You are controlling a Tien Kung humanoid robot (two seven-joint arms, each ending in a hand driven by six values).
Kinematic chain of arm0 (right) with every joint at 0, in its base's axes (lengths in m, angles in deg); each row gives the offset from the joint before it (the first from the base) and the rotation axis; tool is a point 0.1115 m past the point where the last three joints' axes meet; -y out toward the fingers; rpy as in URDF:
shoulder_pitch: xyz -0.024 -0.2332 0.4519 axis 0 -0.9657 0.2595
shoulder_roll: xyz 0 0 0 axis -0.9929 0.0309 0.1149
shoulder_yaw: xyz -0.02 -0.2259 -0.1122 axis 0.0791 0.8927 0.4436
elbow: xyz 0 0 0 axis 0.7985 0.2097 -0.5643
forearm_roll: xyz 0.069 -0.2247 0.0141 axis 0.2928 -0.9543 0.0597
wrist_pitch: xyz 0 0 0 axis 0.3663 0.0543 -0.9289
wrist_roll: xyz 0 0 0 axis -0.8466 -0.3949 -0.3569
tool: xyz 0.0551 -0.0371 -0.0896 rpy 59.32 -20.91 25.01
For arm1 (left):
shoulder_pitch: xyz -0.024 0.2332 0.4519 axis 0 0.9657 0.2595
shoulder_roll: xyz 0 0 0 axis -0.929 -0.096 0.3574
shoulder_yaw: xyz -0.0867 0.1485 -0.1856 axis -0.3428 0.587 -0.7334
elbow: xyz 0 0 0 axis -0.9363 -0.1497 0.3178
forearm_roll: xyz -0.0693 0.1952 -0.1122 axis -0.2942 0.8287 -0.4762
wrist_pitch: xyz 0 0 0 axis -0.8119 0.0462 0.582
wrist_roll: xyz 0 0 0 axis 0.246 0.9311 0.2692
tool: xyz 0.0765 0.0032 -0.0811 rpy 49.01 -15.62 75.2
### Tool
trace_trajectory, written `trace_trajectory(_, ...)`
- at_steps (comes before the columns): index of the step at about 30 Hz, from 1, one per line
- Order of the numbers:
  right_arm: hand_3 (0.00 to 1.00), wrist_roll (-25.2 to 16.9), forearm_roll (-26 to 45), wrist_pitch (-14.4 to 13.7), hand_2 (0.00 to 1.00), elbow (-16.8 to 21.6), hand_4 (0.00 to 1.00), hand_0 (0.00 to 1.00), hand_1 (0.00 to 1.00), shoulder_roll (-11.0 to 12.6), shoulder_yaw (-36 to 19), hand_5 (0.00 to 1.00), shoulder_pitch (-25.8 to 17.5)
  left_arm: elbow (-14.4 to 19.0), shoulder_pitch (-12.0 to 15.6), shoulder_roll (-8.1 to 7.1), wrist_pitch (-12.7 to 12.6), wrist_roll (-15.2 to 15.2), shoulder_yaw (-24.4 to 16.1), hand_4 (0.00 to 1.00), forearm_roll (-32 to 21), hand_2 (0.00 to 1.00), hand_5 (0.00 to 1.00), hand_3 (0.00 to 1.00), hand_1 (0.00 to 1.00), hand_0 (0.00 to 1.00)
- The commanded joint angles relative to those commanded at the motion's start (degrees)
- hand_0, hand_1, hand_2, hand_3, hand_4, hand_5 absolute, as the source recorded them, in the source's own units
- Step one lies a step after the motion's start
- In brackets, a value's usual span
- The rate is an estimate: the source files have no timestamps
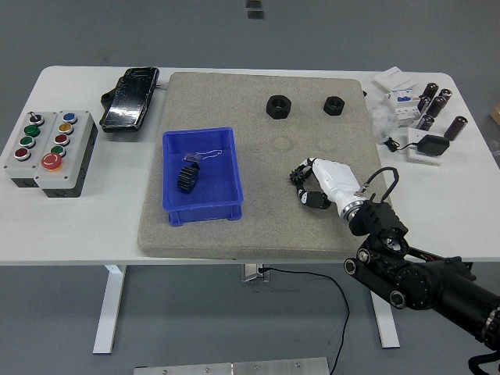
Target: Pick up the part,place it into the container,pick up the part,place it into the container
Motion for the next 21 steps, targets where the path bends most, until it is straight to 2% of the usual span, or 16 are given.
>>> trace_trajectory(12,0.664,0.6,-0.94,-0.38,0.457,2.09,0.546,0.683,0.603,-0.49,-0.76,0.214,1.4,0.0,-0.02,0.07,-0.04,0.03,-0.06,0.712,-0.06,0.601,0.357,0.641,0.647,0.672)
trace_trajectory(21,0.663,2.16,-1.26,-0.33,0.456,8.72,0.548,0.681,0.603,-2.08,2.45,0.226,5.31,0.0,-0.11,0.08,-0.06,0.13,-0.2,0.712,0.07,0.601,0.358,0.642,0.647,0.672)
